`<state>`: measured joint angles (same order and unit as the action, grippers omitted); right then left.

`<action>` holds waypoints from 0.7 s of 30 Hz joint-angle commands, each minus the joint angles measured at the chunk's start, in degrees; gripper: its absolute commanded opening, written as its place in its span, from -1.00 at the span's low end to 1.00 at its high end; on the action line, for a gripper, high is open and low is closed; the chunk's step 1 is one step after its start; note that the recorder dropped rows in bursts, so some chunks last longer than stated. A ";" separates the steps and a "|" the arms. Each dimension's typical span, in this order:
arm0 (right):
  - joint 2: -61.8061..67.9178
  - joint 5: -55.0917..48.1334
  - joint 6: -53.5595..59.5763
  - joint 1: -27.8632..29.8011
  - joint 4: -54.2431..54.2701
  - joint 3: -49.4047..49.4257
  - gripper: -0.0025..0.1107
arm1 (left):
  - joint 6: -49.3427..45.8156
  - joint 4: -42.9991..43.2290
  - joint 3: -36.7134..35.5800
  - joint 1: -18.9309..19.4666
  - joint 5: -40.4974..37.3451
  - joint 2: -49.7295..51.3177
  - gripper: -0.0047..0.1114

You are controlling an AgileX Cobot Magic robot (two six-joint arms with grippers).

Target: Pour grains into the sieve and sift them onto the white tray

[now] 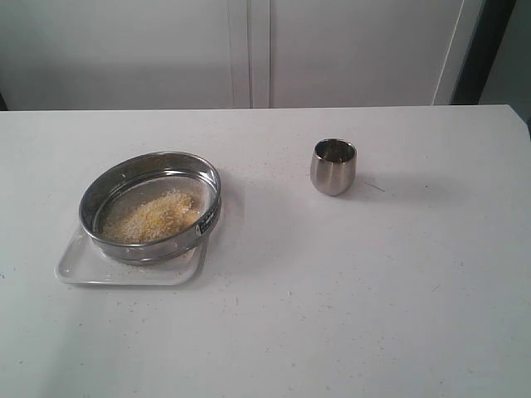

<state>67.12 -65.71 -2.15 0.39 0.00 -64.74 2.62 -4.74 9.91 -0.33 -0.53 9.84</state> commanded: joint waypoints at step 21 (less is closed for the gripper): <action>-0.36 0.35 -0.08 0.28 -0.49 0.20 -0.96 | -2.19 -0.78 13.88 -0.37 -5.84 16.34 -0.92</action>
<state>67.12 -65.60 -2.15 0.39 0.00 -64.74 -1.03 -4.88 22.57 -0.33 -6.76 25.22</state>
